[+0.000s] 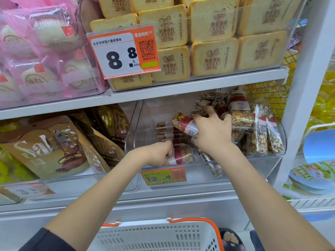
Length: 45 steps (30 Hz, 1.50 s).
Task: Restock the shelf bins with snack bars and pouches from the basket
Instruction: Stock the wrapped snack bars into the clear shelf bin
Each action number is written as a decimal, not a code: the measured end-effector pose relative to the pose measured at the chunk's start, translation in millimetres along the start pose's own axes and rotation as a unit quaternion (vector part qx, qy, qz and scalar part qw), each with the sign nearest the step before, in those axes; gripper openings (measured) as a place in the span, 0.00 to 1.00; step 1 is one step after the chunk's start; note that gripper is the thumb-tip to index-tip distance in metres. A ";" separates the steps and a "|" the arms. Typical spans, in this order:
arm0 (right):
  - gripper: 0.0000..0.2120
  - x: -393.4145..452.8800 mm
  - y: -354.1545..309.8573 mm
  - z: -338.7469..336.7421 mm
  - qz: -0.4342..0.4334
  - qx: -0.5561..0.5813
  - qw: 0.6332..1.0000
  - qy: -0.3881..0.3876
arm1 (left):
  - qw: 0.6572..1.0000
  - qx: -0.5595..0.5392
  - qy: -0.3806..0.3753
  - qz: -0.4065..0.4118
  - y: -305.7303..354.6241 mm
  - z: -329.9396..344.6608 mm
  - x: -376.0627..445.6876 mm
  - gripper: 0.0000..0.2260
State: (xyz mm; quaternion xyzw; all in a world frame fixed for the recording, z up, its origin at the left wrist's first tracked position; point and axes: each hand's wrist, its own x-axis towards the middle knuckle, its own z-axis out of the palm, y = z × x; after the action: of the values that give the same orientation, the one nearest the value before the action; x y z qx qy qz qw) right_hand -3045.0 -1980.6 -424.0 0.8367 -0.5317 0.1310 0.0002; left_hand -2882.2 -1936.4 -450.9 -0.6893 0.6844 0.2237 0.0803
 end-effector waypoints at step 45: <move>0.27 3.4 9.4 -1.6 -0.015 0.093 0.996 0.002 | 0.736 -0.657 0.166 0.002 32.9 -12.9 4.5 0.22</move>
State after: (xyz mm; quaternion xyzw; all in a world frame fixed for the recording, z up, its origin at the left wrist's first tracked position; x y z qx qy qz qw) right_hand -3052.4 -1987.5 -423.0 0.8406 -0.5048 0.1817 -0.0745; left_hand -2912.0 -1947.5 -434.9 -0.5958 0.3710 0.5001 -0.5073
